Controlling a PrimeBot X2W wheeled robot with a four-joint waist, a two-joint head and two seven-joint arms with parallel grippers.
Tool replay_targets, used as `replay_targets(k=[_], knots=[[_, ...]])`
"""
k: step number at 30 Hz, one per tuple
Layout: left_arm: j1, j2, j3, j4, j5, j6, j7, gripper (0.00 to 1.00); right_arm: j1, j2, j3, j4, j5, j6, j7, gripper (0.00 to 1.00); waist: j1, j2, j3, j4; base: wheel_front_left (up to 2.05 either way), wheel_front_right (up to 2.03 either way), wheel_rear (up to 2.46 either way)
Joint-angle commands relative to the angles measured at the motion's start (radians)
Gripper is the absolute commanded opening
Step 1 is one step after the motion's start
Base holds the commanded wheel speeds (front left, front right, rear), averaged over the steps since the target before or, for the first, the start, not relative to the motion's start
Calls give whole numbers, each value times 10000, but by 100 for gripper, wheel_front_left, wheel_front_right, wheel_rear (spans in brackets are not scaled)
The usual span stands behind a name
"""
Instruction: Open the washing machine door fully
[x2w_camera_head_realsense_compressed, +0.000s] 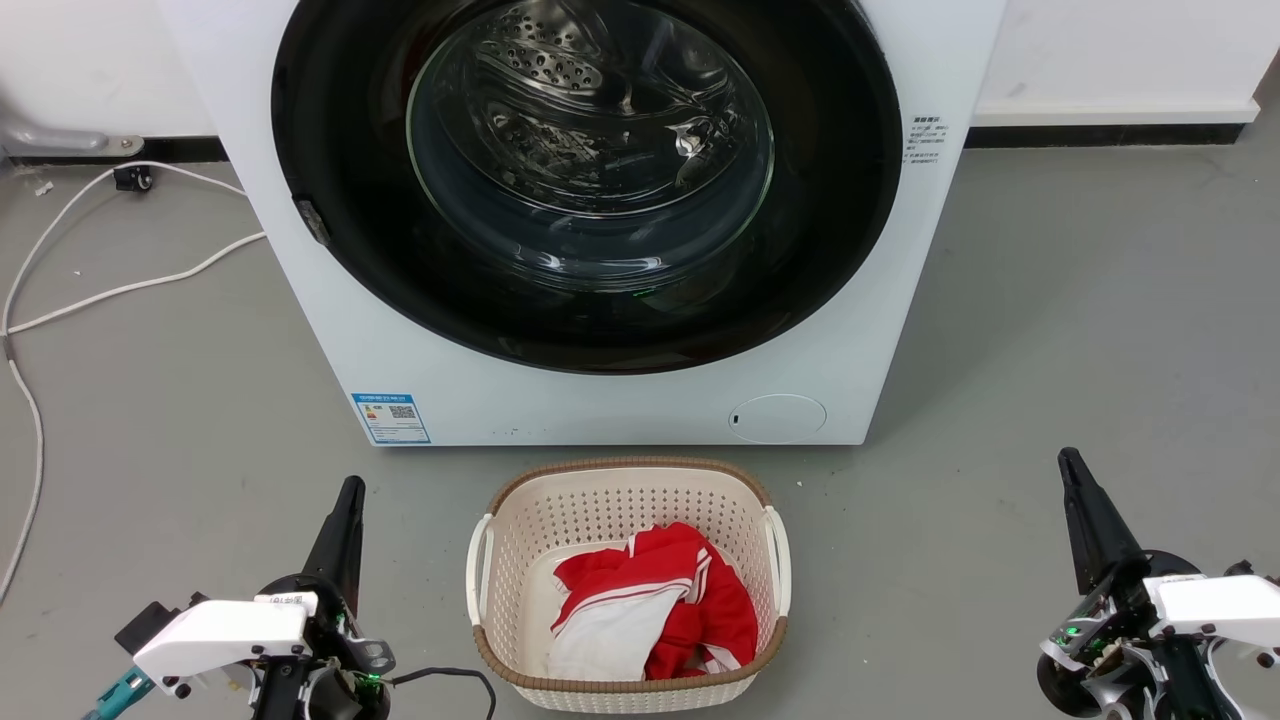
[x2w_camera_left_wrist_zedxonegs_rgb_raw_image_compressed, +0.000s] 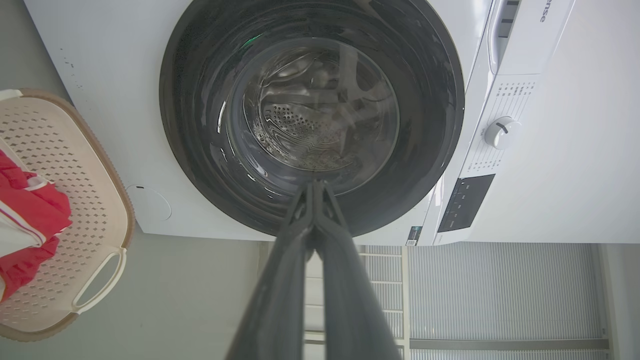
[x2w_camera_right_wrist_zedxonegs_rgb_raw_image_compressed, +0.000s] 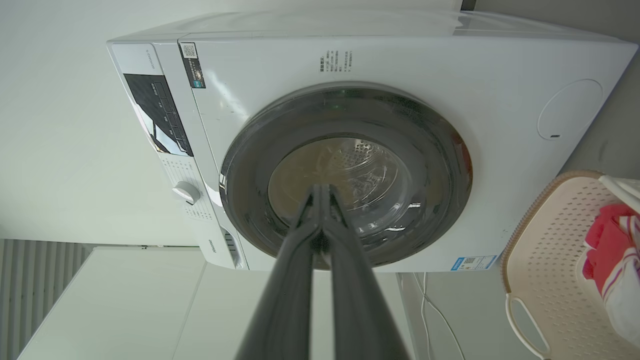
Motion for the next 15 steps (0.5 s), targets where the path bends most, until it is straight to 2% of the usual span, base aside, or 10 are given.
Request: replay_targets(k=[1,8,9,15], knots=[[-80,-9,16,-14,-13,-35,16,0,-133,35,4,9,-5,0,0,0,0,0,0,0,0,0,0],[-80,-9,16,-15,-13,-35,16,0,-133,35,4,9,-5,0,0,0,0,0,0,0,0,0,0],[11,-2,-6,26,3,0,-3,100,16,0,2,20,0,0,-4,100,0,0,0,0,0,0,0],[35,-11,-216,-8,104,4,-251,100,156,3,152,-69,-44,0,-257,100,0,0,3,-2,0,0,0]])
